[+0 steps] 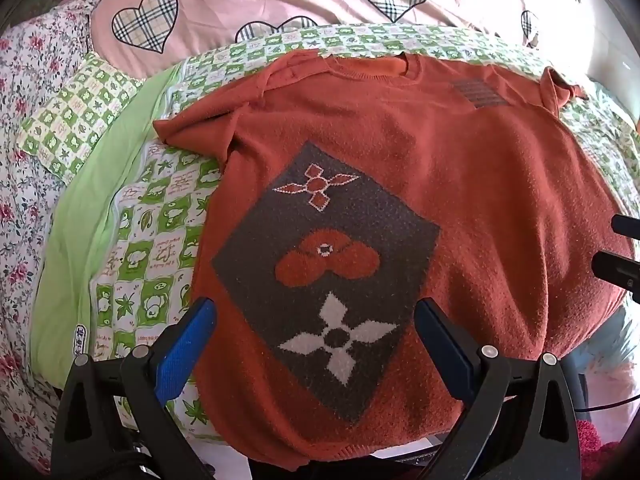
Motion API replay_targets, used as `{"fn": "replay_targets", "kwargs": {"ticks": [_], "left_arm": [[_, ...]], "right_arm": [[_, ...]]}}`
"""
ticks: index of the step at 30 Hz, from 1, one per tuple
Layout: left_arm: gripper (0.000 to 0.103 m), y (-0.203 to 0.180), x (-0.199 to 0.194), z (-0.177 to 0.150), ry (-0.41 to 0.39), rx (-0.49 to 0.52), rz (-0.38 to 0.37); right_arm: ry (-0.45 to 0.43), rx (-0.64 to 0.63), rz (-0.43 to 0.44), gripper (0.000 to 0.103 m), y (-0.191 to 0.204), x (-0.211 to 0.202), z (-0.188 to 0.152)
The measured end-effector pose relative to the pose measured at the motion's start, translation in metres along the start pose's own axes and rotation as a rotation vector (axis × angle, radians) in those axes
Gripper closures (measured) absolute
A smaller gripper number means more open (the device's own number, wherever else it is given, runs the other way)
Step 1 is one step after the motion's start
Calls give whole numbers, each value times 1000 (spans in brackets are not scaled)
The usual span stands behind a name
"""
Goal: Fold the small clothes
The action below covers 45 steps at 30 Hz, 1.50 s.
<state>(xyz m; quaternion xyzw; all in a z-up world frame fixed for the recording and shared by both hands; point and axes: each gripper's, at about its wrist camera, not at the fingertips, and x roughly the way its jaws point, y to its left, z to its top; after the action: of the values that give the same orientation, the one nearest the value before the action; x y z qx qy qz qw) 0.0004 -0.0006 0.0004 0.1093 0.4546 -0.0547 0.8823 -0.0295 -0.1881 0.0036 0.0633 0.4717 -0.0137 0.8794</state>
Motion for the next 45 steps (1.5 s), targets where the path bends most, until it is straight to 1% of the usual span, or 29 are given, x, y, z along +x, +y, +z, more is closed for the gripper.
{"fn": "replay_targets", "kwargs": {"ticks": [3, 4, 8, 12, 14, 17, 21, 26, 29, 34, 45], "left_arm": [[4, 0, 0, -1, -2, -1, -4], [4, -1, 0, -1, -2, -2, -5], [4, -4, -2, 0, -4, -2, -9], [4, -9, -5, 1, -6, 2, -9], [4, 1, -3, -1, -10, -6, -13], [4, 0, -3, -2, -11, -6, -16], [4, 0, -3, -1, -10, -10, -24], [4, 0, -3, -1, -12, -10, -27], [4, 0, -3, 0, -14, -4, -14], [4, 1, -4, 0, -17, -17, -27], [4, 0, -4, 0, -13, -16, -26]], "right_arm": [[-7, 13, 2, 0, -1, -2, 1], [-7, 15, 13, 0, -10, 1, 2], [-8, 26, 20, 0, -15, -4, 3], [7, 27, 19, 0, -10, 1, 0], [19, 25, 5, 0, -8, 4, 0], [13, 28, 30, 0, -8, 3, -1], [-9, 10, 12, 0, -5, 0, 0], [-1, 12, 21, 0, -5, 2, 0], [7, 17, 21, 0, -5, 2, 0], [2, 8, 26, 0, -3, 3, 0], [-20, 15, 42, 1, -2, 1, 0]]}}
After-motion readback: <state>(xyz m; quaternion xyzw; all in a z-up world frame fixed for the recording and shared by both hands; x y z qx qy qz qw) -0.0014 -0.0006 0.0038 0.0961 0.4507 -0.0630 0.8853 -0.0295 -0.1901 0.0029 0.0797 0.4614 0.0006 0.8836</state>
